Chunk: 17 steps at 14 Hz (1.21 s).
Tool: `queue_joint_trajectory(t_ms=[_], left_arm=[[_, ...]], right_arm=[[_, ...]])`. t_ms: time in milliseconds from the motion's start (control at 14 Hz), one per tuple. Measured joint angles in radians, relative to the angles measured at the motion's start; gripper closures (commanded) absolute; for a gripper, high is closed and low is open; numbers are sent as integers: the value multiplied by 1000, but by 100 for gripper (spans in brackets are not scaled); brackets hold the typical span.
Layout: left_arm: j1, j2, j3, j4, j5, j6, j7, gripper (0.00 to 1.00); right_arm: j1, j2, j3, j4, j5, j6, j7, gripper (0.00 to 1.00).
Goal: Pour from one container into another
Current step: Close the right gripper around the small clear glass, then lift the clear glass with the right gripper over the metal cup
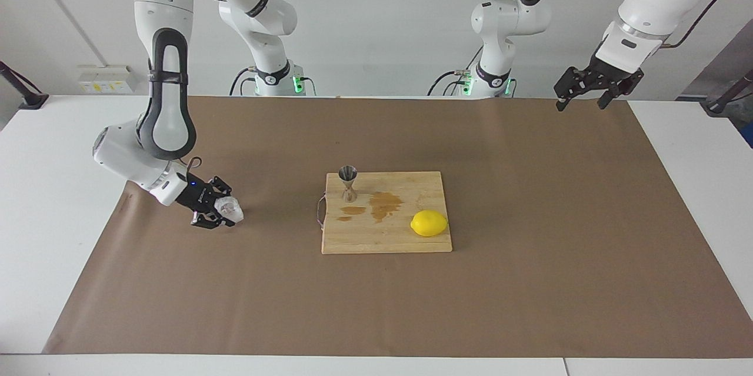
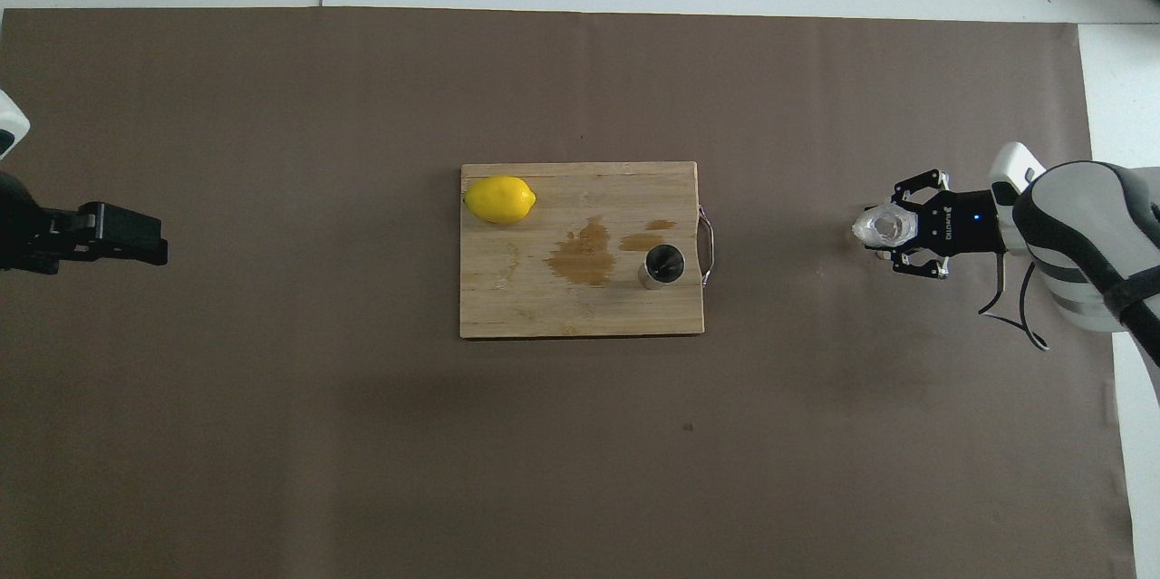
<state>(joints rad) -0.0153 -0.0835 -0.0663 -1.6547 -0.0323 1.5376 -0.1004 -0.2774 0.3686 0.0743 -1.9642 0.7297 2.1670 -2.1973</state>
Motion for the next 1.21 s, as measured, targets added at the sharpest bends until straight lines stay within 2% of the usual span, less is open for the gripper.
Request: queue_joint_trajectory(t_ms=[500,857,1214], left_arm=[[-1,0,5,0,0,-4,0,0],[-1,0,6,0,0,-4,0,0],[-1,0,6,0,0,-5,0,0]], right_arm=[[115,-121,3,1,0,-28,255,58],[229,-162,5,30,-76,-28,476,58],[360,-166,6,49,-177,-25,616,58]])
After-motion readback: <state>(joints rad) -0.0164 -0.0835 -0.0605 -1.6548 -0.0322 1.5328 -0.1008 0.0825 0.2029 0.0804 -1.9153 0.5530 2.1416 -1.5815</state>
